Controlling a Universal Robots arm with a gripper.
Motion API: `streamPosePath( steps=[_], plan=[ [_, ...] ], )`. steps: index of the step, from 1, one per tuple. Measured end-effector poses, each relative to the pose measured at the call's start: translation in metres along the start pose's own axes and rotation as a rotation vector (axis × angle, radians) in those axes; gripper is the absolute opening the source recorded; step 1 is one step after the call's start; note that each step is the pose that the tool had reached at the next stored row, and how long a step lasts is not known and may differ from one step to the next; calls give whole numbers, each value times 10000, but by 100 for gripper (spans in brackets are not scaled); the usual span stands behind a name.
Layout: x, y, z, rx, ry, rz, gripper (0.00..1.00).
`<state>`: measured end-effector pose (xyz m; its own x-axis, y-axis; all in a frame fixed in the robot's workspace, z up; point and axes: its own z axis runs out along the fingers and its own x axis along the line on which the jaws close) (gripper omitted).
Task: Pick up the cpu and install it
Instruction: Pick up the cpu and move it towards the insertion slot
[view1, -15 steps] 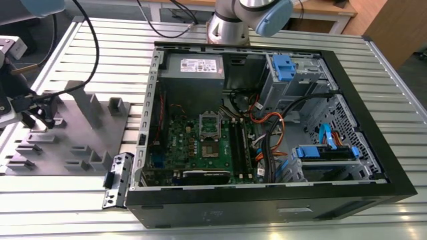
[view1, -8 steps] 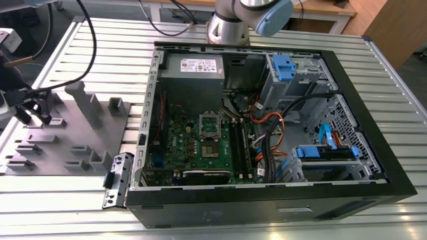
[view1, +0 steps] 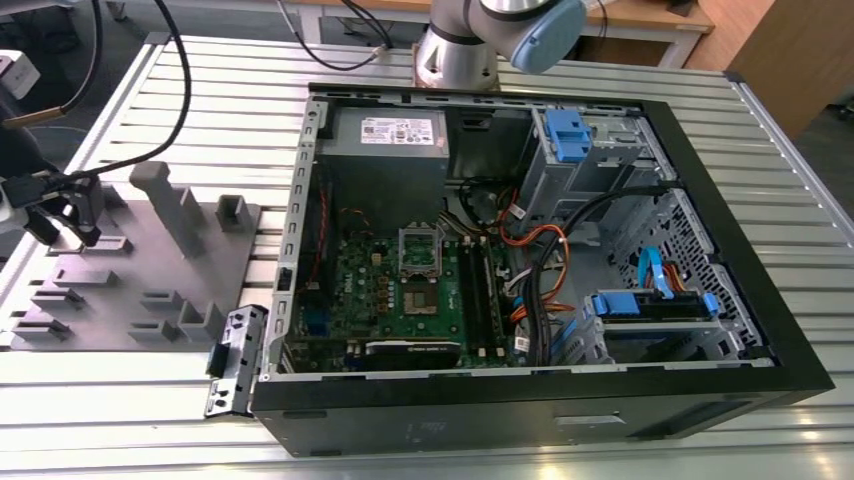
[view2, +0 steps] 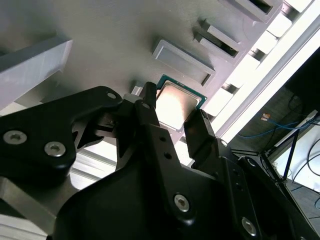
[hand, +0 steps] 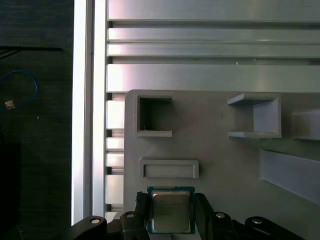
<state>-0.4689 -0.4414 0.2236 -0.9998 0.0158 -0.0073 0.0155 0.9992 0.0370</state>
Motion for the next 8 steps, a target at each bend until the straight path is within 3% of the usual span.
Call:
streamPosePath(
  steps=[8],
  plan=[
    [0, 0, -4, 1, 1, 0, 47]
  ],
)
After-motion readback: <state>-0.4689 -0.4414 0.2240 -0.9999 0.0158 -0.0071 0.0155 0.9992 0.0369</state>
